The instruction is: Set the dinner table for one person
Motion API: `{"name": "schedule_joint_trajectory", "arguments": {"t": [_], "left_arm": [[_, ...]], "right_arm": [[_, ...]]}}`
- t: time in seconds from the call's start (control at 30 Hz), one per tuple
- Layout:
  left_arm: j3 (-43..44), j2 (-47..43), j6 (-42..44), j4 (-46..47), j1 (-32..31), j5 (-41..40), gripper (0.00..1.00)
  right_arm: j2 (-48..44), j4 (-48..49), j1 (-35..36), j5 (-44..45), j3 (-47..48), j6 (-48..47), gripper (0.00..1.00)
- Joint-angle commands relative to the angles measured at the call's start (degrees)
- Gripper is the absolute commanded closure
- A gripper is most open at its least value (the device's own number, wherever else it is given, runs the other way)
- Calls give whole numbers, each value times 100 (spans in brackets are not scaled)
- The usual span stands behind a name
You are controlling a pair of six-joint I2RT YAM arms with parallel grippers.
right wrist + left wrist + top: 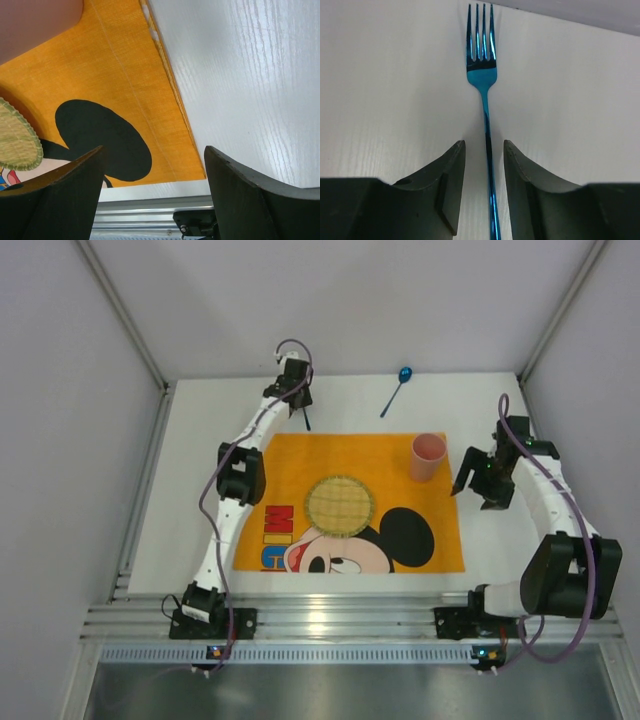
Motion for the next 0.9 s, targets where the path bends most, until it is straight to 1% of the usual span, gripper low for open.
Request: {"name": "schedule_joint_trajectory", "arguments": {"t": [0.0, 0.13, 0.27, 0.3, 0.33, 0.4, 0.43, 0.6, 0.8, 0.87], "left_arm": [[219, 173, 7, -693, 203, 482, 57], [307, 209, 411, -816, 1, 386, 57], [307, 279, 640, -1307, -96, 430, 59], [298, 296, 858, -1439, -140, 386, 60], [255, 340, 1017, -1545, -271, 342, 67], [158, 358, 1334, -1782, -421, 63, 73], [79, 349, 1318, -1818, -482, -9, 80], [-97, 297, 1204, -2282, -457, -247, 90], [-238, 218, 949, -2609, -334, -133, 88], [-264, 217, 905, -2601, -290, 16, 99]], "right_arm": [[-175, -23, -162, -114, -15, -39, 21], [-157, -41, -197, -263, 3, -39, 21], [-271, -67, -206, -290, -85, -48, 21], [-298, -67, -206, -281, -120, -57, 21], [-342, -76, -197, -299, -146, -48, 21], [-395, -67, -215, -316, -234, -48, 21], [-447, -76, -215, -316, -269, -48, 21], [-693, -137, -215, -299, -445, -66, 21], [-940, -129, -180, -343, -674, -74, 20], [-949, -111, -136, -378, -674, -83, 20]]}}
